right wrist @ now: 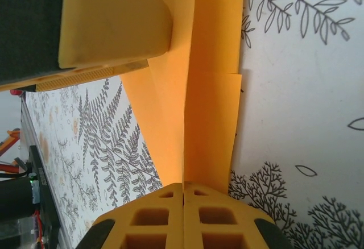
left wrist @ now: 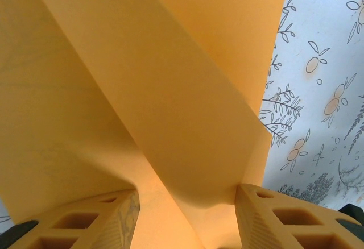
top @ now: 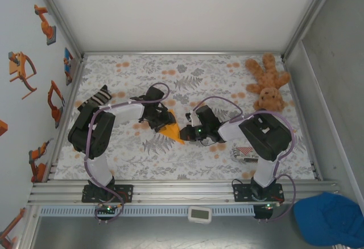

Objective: Fold a paper plane with a square sheet of paper (pick it up from the middle)
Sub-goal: Fourth fold the wing at the center of the table.

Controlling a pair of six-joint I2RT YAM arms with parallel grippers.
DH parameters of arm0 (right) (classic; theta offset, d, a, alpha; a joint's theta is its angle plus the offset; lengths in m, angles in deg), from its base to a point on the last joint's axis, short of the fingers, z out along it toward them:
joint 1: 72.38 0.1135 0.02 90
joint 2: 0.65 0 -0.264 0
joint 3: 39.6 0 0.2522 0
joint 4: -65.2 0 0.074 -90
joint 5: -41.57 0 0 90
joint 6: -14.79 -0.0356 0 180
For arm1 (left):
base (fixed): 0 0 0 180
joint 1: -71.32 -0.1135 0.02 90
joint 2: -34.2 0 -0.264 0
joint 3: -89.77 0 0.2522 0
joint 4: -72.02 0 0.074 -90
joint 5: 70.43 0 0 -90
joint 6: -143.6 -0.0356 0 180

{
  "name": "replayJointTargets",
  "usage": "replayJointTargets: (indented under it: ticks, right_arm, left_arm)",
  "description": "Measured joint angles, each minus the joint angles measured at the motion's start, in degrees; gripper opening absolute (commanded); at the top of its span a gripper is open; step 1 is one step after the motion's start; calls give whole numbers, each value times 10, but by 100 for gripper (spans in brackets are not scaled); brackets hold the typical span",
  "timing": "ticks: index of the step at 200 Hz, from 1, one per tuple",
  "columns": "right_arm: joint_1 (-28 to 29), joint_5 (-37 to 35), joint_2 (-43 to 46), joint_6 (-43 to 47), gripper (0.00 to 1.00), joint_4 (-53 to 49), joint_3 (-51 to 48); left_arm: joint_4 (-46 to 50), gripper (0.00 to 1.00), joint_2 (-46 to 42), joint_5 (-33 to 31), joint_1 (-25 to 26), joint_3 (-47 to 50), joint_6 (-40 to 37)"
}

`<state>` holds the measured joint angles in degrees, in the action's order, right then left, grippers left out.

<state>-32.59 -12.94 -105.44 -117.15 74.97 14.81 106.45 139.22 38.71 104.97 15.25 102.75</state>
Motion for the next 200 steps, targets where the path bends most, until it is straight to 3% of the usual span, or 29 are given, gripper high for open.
replayJointTargets:
  ticks: [106, 143, 200]
  right_arm:
    - [-17, 50, -24, -61, 0, 42, -2]
    - [-17, 50, -24, -63, 0, 42, -2]
    - [-17, 49, -24, -63, 0, 37, 0]
  left_arm:
    - [2, 60, -6, 8, -1, -17, -30]
    - [-7, 60, -52, 4, -14, -14, -32]
    - [-139, 32, -140, 49, -23, 102, -30]
